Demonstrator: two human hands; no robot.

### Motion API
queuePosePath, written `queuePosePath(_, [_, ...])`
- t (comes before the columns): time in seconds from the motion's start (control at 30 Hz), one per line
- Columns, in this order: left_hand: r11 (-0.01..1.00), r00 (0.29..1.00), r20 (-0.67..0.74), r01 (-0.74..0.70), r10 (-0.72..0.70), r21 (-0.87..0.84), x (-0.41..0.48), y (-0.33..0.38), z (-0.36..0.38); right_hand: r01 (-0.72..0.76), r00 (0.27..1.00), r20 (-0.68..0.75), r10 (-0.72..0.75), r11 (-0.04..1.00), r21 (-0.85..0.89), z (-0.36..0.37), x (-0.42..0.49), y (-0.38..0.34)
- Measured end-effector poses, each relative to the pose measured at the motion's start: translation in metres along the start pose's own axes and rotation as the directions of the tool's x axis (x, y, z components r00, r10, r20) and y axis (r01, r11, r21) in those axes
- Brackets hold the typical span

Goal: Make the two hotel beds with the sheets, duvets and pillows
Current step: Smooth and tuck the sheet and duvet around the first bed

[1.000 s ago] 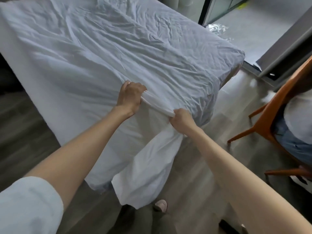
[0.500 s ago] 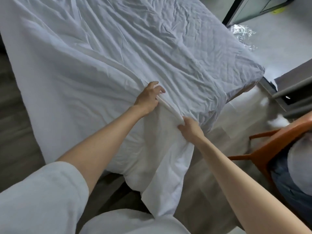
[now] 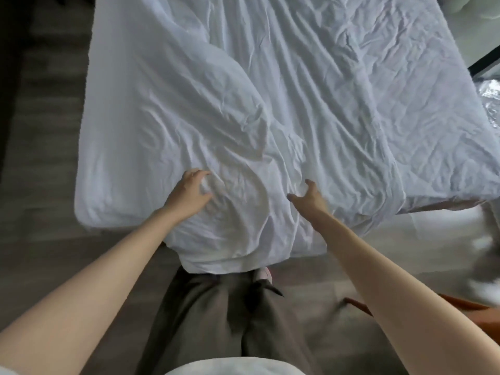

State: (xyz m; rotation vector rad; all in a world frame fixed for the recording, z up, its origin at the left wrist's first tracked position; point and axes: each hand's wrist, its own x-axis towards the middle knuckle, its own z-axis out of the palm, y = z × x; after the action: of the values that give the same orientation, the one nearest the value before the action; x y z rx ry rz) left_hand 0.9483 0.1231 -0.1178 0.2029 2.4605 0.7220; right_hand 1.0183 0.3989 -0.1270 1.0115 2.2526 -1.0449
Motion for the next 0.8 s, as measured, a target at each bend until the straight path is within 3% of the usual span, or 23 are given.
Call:
queuePosePath(0.23, [0.991, 0.989, -0.066, 0.131, -0.133, -0.033, -0.03, -0.022, 0.039, 0.024, 0.994, 0.101, -0.036, 0.994, 0.111, 0.015, 0.057, 0.018])
queuePosePath(0.37, [0.988, 0.985, -0.087, 0.146, -0.15, -0.054, -0.031, -0.029, 0.052, 0.045, 0.995, 0.09, -0.035, 0.992, -0.117, 0.044, 0.069, 0.012])
queuePosePath(0.5, [0.985, 0.982, -0.092, 0.157, -0.163, -0.074, -0.034, -0.036, 0.06, 0.077, 0.985, 0.157, -0.064, 0.994, -0.083, 0.071, 0.063, 0.004])
queuePosePath(0.63, [0.988, 0.983, -0.109, 0.146, -0.151, -0.05, -0.036, -0.038, 0.06, 0.226, 0.941, 0.286, -0.181, 0.965, -0.131, 0.073, 0.024, -0.017])
queuePosePath(0.73, [0.994, 0.972, -0.212, 0.091, -0.103, -0.064, -0.044, -0.029, 0.055, 0.353, 0.849, 0.399, -0.347, 0.934, 0.06, 0.068, -0.041, -0.03])
queuePosePath(0.8, [0.996, 0.937, -0.348, 0.006, -0.036, -0.088, -0.053, -0.023, 0.051, 0.353, 0.787, 0.441, -0.431, 0.901, 0.251, 0.06, -0.075, -0.035])
